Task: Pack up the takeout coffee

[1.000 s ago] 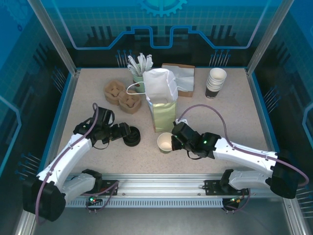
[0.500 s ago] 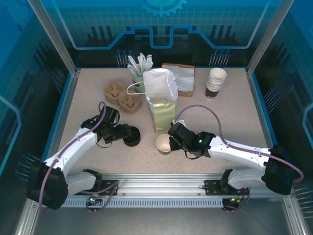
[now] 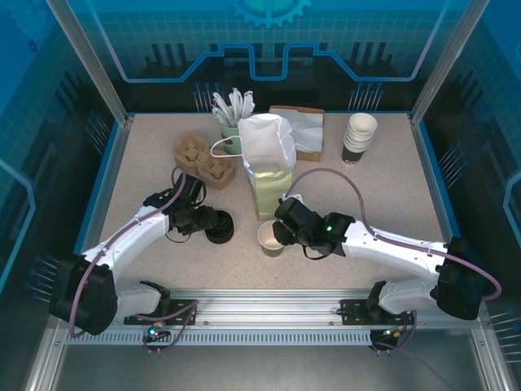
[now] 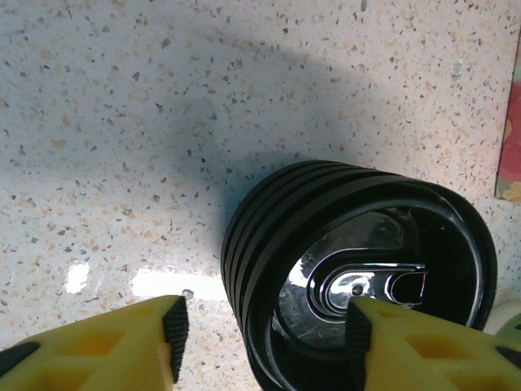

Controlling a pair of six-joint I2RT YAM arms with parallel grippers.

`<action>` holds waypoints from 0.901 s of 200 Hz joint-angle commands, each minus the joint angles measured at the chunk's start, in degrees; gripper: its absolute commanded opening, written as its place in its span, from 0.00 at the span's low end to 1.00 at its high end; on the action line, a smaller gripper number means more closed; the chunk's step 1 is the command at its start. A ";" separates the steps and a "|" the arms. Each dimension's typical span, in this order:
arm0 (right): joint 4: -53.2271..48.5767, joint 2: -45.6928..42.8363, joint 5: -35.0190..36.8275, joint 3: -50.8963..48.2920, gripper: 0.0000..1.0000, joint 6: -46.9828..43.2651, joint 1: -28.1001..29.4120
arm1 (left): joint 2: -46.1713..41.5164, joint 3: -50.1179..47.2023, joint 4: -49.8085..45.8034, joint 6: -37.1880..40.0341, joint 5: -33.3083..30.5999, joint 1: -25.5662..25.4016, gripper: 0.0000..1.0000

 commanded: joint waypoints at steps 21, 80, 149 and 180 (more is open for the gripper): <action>-5.11 -3.82 0.80 3.39 0.39 -1.23 0.72 | 1.38 2.01 0.22 0.35 -1.55 -1.03 0.44; -7.72 -9.22 1.19 3.20 0.39 -1.57 -0.53 | 2.66 2.12 0.45 0.44 -2.43 -1.88 0.28; -8.40 -12.60 0.34 1.08 0.40 -0.65 -2.54 | 3.20 1.79 0.35 0.26 -3.57 -2.79 0.21; -8.79 -13.30 0.31 0.98 0.40 -0.71 -2.87 | 3.51 1.68 0.39 0.35 -3.82 -2.83 0.21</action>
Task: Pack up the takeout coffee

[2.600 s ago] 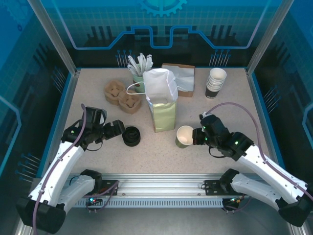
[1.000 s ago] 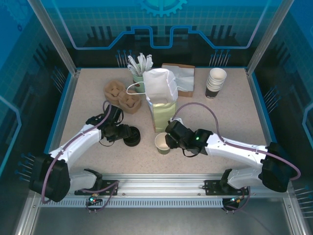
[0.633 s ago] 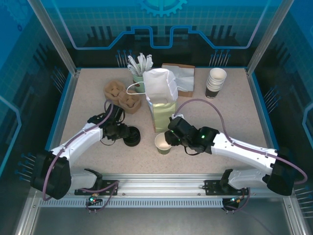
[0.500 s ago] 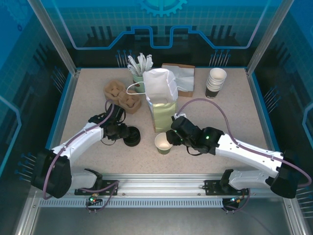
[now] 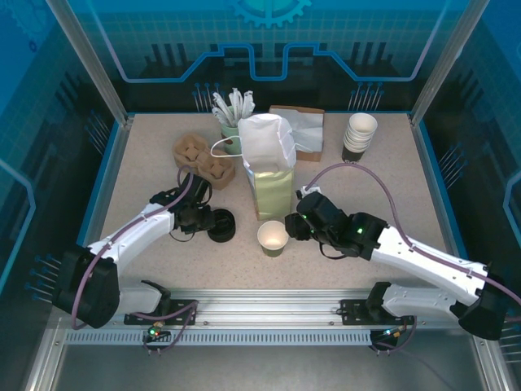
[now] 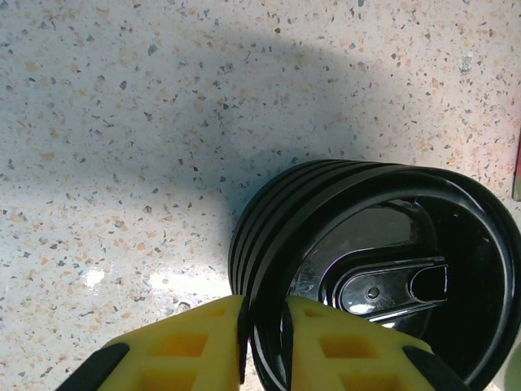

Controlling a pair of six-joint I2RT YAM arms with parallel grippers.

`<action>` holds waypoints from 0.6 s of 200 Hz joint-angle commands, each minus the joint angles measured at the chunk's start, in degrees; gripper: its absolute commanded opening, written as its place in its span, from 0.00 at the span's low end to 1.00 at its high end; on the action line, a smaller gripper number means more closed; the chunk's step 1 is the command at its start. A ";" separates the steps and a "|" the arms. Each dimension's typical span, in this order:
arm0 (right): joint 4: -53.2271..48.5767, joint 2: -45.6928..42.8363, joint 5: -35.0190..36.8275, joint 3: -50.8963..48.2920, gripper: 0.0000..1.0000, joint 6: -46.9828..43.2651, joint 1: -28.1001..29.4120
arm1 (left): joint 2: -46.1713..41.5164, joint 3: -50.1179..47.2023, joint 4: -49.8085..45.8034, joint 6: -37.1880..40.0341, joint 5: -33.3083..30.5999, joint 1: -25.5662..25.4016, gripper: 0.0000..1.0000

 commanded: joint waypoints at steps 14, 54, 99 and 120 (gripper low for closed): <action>-1.76 -1.51 -0.19 -0.49 0.40 0.07 -1.00 | 1.02 0.98 -0.21 0.12 -1.48 -0.71 0.20; -1.87 -2.36 -1.02 -0.20 0.40 0.36 -1.52 | 0.55 2.22 -1.68 0.32 -2.22 -1.35 0.17; -0.08 -1.79 -4.67 0.76 0.40 1.72 -1.73 | -1.88 4.40 -5.49 0.58 -3.63 -2.25 0.16; 0.75 -0.93 -7.09 1.63 0.40 3.20 -1.66 | -3.71 5.47 -8.03 0.59 -4.22 -2.82 0.16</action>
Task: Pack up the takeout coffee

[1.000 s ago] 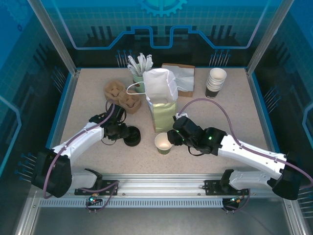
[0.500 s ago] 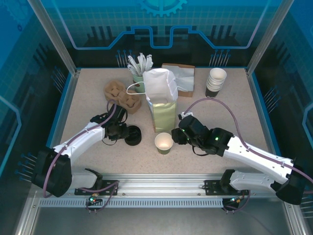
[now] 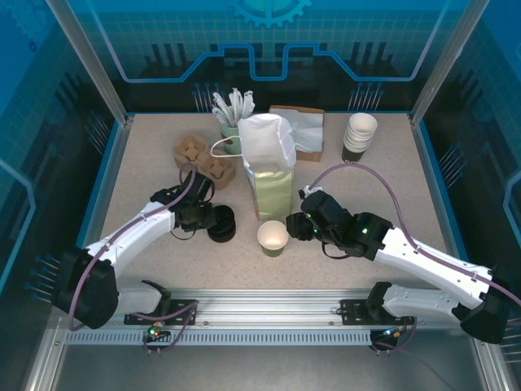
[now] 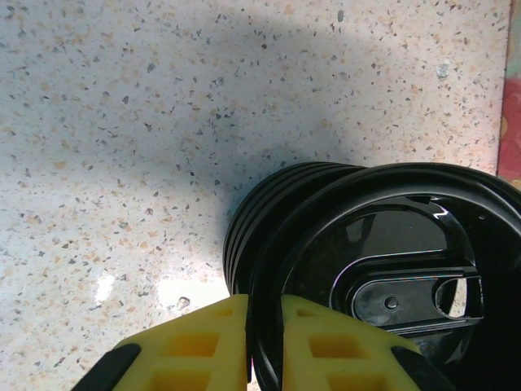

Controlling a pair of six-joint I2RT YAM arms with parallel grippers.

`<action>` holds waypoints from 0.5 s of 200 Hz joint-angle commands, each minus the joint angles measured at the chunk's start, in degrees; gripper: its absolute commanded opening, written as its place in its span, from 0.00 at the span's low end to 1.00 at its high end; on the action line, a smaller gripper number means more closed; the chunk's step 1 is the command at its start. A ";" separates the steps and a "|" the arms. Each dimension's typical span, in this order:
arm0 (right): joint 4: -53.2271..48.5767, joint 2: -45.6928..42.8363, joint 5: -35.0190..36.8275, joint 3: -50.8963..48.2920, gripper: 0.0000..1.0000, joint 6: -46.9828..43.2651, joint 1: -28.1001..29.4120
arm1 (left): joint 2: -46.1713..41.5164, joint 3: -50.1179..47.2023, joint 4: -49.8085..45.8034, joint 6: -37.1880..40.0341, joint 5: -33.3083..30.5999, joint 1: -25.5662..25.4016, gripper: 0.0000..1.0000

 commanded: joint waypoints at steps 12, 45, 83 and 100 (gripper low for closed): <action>1.46 1.28 -5.19 2.48 0.40 3.20 -0.63 | -4.03 3.31 -6.87 0.52 -2.18 -1.45 0.16; 1.67 3.45 -8.16 5.68 0.41 5.25 0.13 | -8.19 5.66 -12.87 -0.20 -4.30 -4.51 0.17; 1.73 7.20 -9.61 10.45 0.43 5.89 2.30 | -12.70 7.87 -18.11 -2.99 -5.76 -8.49 0.16; 1.59 9.46 -10.07 12.86 0.45 5.84 3.64 | -13.61 8.87 -19.89 -4.03 -6.32 -10.53 0.16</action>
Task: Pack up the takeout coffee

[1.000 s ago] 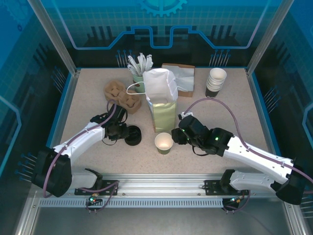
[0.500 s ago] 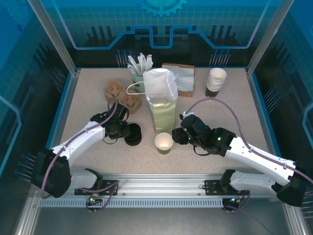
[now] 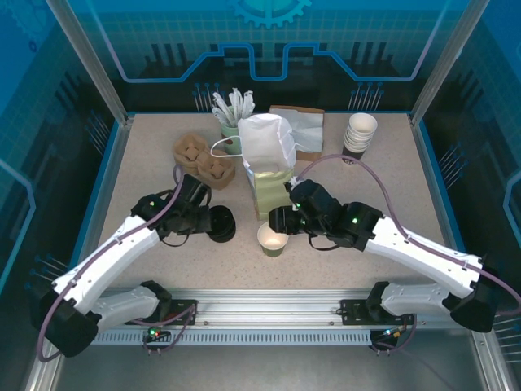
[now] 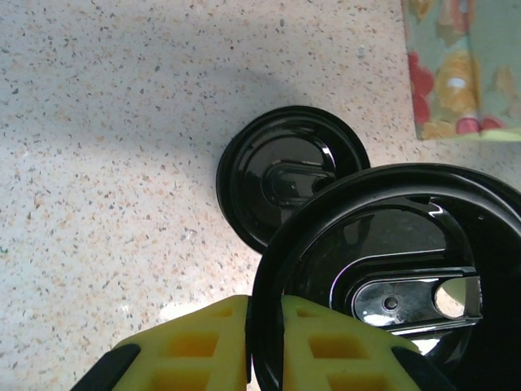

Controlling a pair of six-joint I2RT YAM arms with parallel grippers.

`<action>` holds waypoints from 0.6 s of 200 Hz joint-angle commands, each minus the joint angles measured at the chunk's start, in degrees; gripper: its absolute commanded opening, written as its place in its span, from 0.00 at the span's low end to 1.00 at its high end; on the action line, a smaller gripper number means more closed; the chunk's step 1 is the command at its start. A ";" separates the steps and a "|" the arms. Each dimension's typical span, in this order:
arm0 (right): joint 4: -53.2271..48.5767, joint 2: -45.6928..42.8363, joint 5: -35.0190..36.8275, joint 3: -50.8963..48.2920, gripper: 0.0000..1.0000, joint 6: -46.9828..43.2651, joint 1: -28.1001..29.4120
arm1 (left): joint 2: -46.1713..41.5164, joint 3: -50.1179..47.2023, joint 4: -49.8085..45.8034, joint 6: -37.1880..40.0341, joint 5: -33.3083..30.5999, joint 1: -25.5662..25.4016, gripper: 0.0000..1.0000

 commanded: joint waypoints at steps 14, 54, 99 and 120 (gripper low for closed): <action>0.53 4.39 -2.13 5.67 0.46 0.99 2.91 | -1.75 3.42 -7.09 -3.41 -2.58 -4.10 0.16; 0.31 9.67 -2.59 10.00 0.49 1.16 5.21 | -1.27 5.91 -8.08 -5.12 -3.66 -7.93 0.16; -0.98 14.38 -3.01 13.23 0.53 2.03 5.77 | -0.10 7.95 -7.71 -6.01 -3.72 -9.86 0.16; -0.81 15.58 -2.93 14.03 0.53 2.32 5.82 | 0.24 9.05 -7.29 -6.29 -3.25 -10.65 0.16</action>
